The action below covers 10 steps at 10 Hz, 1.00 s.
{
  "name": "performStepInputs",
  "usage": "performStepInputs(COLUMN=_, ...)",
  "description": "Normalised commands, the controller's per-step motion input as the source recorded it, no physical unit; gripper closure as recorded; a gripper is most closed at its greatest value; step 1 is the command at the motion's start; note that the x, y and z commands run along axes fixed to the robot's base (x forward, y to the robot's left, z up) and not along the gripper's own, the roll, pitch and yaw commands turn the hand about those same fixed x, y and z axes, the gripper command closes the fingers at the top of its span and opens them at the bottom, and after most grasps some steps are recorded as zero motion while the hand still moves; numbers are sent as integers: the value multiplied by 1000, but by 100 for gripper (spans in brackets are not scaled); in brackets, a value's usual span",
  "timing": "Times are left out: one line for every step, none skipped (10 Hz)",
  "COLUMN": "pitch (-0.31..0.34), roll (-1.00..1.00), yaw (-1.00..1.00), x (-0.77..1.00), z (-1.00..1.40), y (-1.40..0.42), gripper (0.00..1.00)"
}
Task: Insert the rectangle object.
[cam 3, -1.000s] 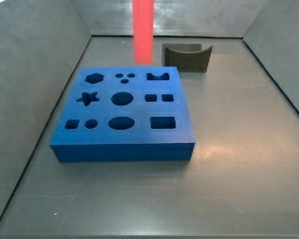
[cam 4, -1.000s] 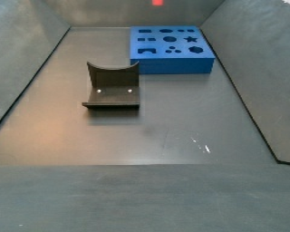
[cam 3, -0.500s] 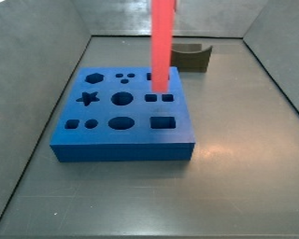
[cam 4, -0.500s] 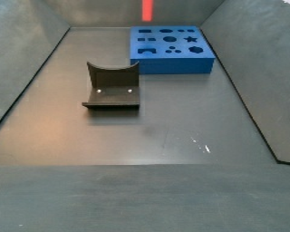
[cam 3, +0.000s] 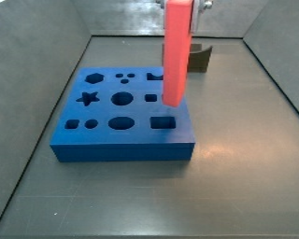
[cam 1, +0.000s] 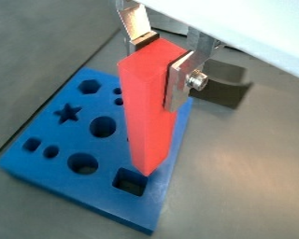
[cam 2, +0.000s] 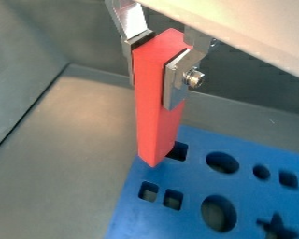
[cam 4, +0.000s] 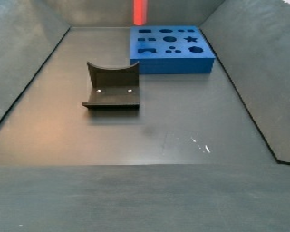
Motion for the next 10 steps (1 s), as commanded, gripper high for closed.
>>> performStepInputs(pitch=0, roll=-6, yaw=-1000, x=0, z=-117, y=-31, gripper=100)
performStepInputs(pitch=0, roll=-6, yaw=-1000, x=0, z=-117, y=-29, gripper=100)
performStepInputs(pitch=-19, roll=-56, yaw=-997, x=0, z=-231, y=-69, gripper=100)
performStepInputs(pitch=-47, roll=-87, yaw=-957, x=0, z=-231, y=-83, gripper=100)
performStepInputs(pitch=-80, roll=-71, yaw=-951, x=0, z=-243, y=-120, gripper=100)
performStepInputs(pitch=0, roll=-24, yaw=-934, x=0, z=-89, y=-206, gripper=100)
performStepInputs(pitch=0, roll=-7, yaw=-949, x=0, z=-89, y=-209, gripper=100)
performStepInputs(pitch=0, roll=0, yaw=-957, x=0, z=-157, y=-206, gripper=100)
performStepInputs(pitch=-1, roll=0, yaw=-903, x=0, z=-186, y=-283, gripper=100)
performStepInputs(pitch=0, roll=0, yaw=-900, x=0, z=-214, y=-300, gripper=100)
